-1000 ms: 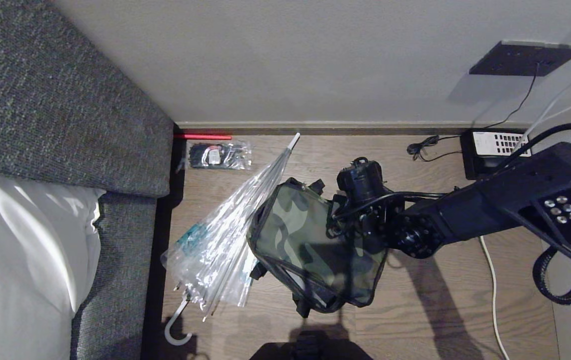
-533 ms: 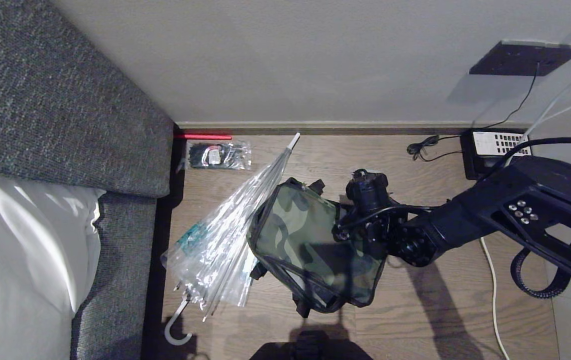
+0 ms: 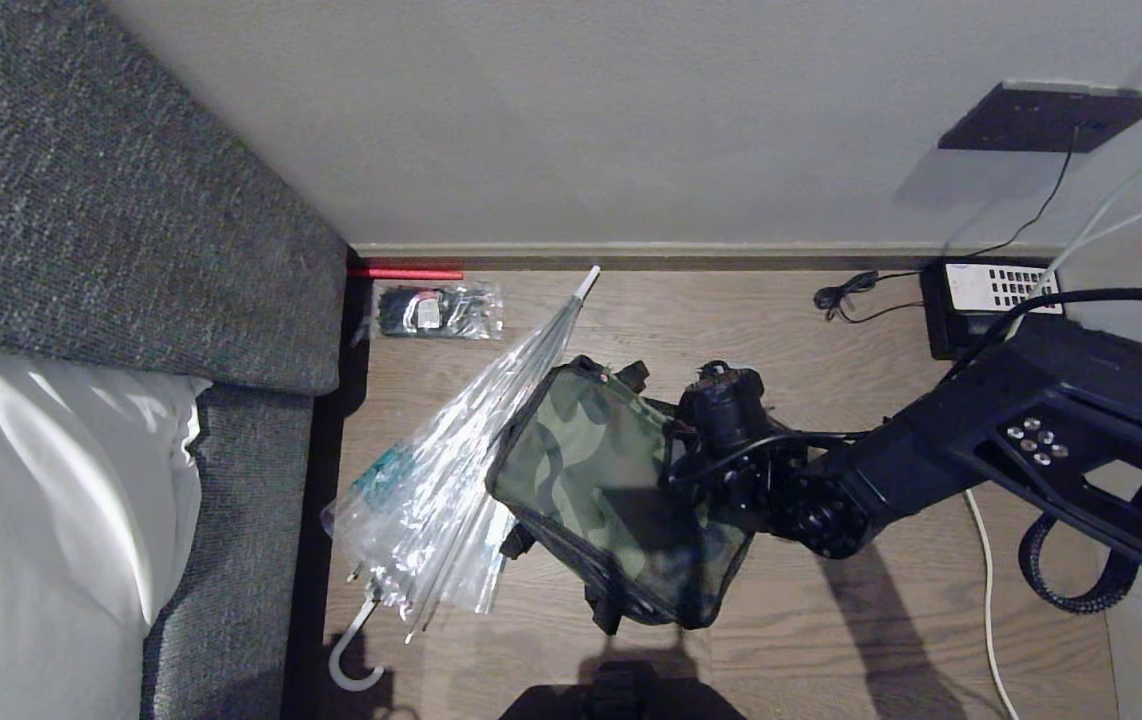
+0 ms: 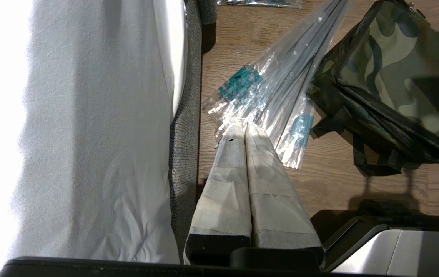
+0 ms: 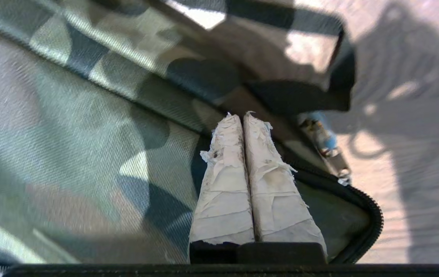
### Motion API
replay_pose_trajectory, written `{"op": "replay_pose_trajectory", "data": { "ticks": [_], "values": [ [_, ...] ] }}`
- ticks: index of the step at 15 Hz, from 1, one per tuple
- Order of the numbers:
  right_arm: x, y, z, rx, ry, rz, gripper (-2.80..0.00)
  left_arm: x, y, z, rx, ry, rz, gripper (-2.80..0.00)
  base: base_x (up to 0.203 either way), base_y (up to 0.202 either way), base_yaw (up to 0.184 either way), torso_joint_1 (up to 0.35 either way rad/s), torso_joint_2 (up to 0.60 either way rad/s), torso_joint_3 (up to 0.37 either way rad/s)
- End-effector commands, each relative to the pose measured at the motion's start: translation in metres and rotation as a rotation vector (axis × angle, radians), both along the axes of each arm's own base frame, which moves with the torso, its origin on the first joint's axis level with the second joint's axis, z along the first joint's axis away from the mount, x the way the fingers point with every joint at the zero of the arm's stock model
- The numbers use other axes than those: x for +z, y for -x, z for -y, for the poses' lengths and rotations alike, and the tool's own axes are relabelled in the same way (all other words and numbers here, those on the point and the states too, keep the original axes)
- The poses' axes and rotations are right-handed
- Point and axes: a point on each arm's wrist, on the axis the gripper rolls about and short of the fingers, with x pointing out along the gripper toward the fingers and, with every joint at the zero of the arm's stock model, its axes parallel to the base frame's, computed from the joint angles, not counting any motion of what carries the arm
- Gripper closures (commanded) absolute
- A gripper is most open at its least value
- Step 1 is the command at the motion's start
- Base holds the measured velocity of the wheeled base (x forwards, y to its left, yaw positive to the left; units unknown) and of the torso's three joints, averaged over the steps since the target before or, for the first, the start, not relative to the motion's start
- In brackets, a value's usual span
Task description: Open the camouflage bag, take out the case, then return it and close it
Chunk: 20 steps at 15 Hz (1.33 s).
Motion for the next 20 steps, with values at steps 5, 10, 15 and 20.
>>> {"op": "replay_pose_trajectory", "data": {
  "ticks": [5,10,15,20],
  "values": [
    [-0.01,0.012,-0.01,0.018,-0.008,-0.038,0.0,0.0,0.0,0.0,0.0,0.0,0.001,0.0,0.0,0.0,0.0,0.0,0.0,0.0],
    [0.01,0.007,-0.001,0.043,0.008,0.003,0.0,0.0,0.0,0.0,0.0,0.0,0.001,0.0,0.0,0.0,0.0,0.0,0.0,0.0],
    [0.05,0.0,0.015,0.079,-0.038,0.079,0.0,0.0,0.0,0.0,0.0,0.0,0.001,0.0,0.0,0.0,0.0,0.0,0.0,0.0],
    [0.049,0.004,0.003,0.125,-0.237,0.033,0.0,0.0,0.0,0.0,-0.001,0.0,0.001,0.0,0.0,0.0,0.0,0.0,0.0,0.0]
  ]
}}
